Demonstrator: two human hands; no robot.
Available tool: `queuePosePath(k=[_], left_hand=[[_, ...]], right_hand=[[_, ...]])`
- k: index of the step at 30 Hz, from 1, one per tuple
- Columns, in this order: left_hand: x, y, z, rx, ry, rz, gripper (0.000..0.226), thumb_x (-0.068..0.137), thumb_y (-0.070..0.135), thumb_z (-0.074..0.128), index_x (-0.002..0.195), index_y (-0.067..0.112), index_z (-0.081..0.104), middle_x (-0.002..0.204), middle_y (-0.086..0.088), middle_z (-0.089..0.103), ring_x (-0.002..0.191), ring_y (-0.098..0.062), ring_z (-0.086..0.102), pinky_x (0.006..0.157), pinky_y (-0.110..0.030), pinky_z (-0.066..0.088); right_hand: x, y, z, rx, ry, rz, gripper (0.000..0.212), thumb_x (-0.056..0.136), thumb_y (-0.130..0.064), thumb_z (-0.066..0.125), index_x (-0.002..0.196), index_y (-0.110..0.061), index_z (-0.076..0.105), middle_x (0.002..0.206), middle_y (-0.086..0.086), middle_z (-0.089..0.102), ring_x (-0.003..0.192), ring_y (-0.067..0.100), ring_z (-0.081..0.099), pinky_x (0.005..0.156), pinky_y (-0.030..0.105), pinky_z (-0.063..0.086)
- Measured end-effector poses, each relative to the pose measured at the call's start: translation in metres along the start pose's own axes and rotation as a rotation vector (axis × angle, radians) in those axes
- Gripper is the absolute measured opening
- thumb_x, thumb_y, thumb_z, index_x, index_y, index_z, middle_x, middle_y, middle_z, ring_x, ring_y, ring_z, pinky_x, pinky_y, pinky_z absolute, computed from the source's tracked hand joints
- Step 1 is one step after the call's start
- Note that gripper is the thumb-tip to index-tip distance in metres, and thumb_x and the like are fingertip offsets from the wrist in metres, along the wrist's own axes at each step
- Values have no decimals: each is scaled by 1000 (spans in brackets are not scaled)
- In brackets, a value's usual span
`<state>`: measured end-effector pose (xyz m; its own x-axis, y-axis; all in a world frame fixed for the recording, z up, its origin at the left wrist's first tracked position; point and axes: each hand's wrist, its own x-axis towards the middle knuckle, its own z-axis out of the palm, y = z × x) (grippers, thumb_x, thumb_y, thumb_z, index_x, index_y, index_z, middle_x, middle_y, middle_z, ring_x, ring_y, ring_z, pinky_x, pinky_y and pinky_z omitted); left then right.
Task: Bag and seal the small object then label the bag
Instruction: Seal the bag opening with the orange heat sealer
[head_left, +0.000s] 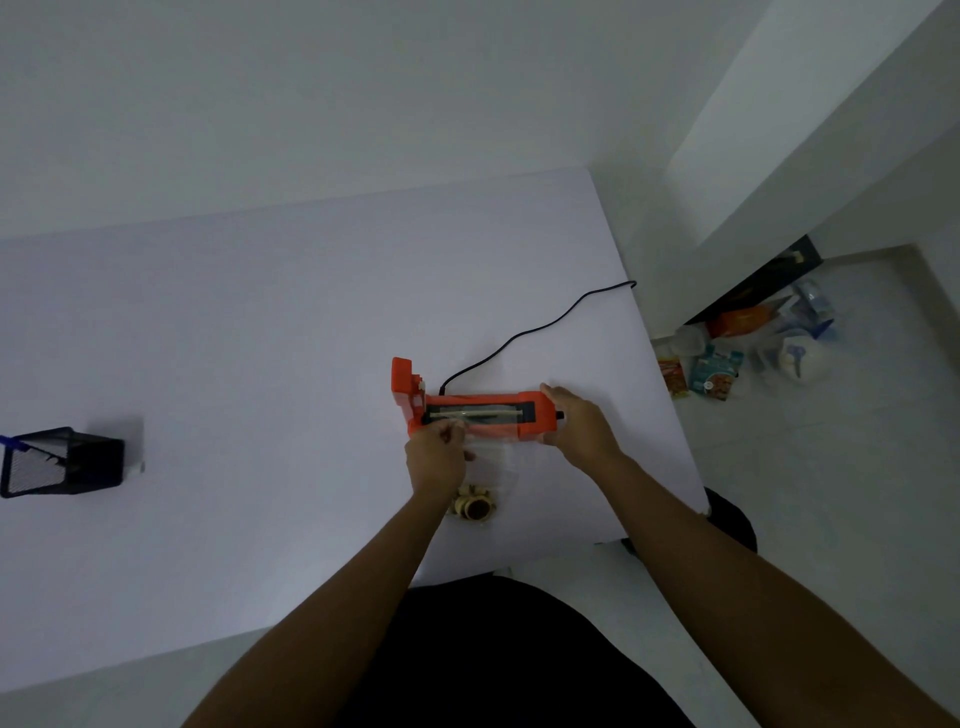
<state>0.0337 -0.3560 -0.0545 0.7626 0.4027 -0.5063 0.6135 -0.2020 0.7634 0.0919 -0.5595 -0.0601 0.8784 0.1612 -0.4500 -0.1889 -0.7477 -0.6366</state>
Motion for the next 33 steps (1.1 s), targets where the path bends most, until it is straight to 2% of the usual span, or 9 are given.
queuePosePath(k=[3,7,11,18,21,24,29,33], left_hand=[[-1,2,2,2,7,14,16,96,18,58,90,14,72,74,9,68,57,-12,70,64,-31,59],[-4,5,3,21,-2,44,17,96,18,58,99,10,73,81,6,69,60,-12,69,58,-22,55],[-6,5,2,44,8,64,17,96,18,58,100,11,73,85,4,71,61,-10,68,55,-19,53],[-11,9,7,77,-5,142,16,95,22,60,92,13,72,79,6,69,67,-14,70,67,-27,60],[-13,11,9,78,-4,160,16,95,23,60,95,12,72,82,3,71,73,-16,70,73,-29,59],[-15,11,8,71,-18,183,16,95,25,60,98,16,73,85,3,72,75,-14,70,79,-30,59],[-22,11,-1,47,-76,306,16,95,23,60,104,19,73,85,10,72,75,-5,68,73,-23,59],[-33,18,-9,-53,-125,314,14,96,17,59,102,19,71,80,4,70,61,-2,65,55,-10,51]], right_hand=[[0,1,0,1,1,-3,81,75,-3,82,146,-8,43,138,10,56,122,24,55,99,20,36],[1,2,0,4,-7,0,82,75,-2,82,146,-10,42,138,7,56,121,21,55,98,18,37],[2,3,1,9,-1,0,83,74,-3,83,146,-10,42,138,7,57,120,21,57,102,24,41],[2,3,1,5,2,-2,84,75,-5,83,147,-10,41,142,9,53,125,24,55,100,22,37],[2,2,1,9,2,13,83,76,-5,82,148,-10,40,145,10,51,128,24,53,103,24,38],[1,1,0,47,-5,34,83,76,-5,82,148,-11,41,150,10,46,132,25,50,109,32,40],[0,6,0,72,-35,46,84,77,-10,82,149,-14,39,148,10,49,129,24,52,106,32,41],[-9,10,0,116,-58,82,82,80,-7,79,150,-18,38,145,10,52,124,24,56,102,26,40]])
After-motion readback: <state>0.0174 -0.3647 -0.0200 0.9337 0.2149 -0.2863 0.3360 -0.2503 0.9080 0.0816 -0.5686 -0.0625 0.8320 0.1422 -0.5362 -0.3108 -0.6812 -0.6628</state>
